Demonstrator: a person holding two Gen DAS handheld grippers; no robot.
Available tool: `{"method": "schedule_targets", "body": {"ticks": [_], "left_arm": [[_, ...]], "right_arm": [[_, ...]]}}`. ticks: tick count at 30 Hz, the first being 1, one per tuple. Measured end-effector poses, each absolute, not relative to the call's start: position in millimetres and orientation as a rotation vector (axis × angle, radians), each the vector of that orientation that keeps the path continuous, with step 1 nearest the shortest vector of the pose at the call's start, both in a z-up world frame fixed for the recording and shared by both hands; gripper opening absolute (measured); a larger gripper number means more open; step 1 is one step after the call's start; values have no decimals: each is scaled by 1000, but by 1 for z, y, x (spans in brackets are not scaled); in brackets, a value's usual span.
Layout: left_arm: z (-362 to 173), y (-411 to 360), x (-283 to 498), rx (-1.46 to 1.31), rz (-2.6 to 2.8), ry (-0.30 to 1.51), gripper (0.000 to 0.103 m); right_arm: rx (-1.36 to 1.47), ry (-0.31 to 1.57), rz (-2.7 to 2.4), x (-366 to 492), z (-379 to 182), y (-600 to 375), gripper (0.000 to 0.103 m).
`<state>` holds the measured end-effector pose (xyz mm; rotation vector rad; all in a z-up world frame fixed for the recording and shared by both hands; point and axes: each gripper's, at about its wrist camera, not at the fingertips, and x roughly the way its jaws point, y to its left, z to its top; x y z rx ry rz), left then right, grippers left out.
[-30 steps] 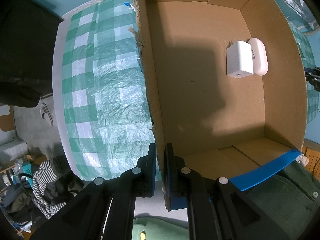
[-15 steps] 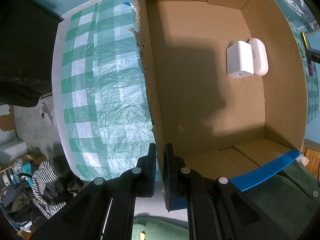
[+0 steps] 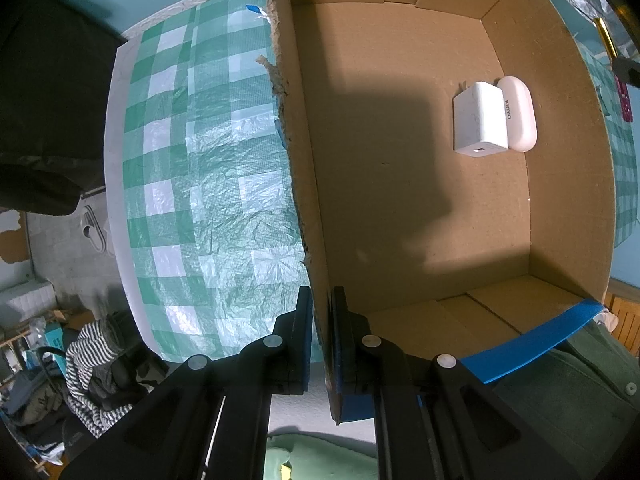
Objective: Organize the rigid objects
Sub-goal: 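Carry the lighter into the box beside the charger plug and release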
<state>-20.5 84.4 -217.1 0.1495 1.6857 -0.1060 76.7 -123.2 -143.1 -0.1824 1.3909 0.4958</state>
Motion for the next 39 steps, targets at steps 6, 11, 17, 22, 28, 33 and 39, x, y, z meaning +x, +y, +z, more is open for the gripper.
{"method": "schedule_targets", "body": {"ticks": [6, 11, 17, 22, 28, 33, 39], "left_arm": [[-217, 84, -20, 151, -106, 1686, 9], [-217, 85, -20, 152, -108, 1684, 9], [-216, 85, -19, 152, -109, 1679, 9], [-215, 86, -18, 152, -111, 1680, 9], [-216, 85, -18, 149, -112, 1680, 9], [-216, 85, -18, 152, -113, 1680, 9], [-215, 84, -18, 157, -115, 1681, 9]], "right_arm": [[-191, 1386, 523, 83, -142, -104, 23], [-212, 1400, 538, 88, -154, -86, 23], [-244, 1442, 539, 91, -178, -71, 23], [-262, 1466, 543, 90, -194, -64, 23], [-259, 1490, 532, 90, -206, -63, 23], [-258, 1489, 524, 89, -208, -66, 23], [-257, 1472, 518, 88, -204, -69, 36]]}}
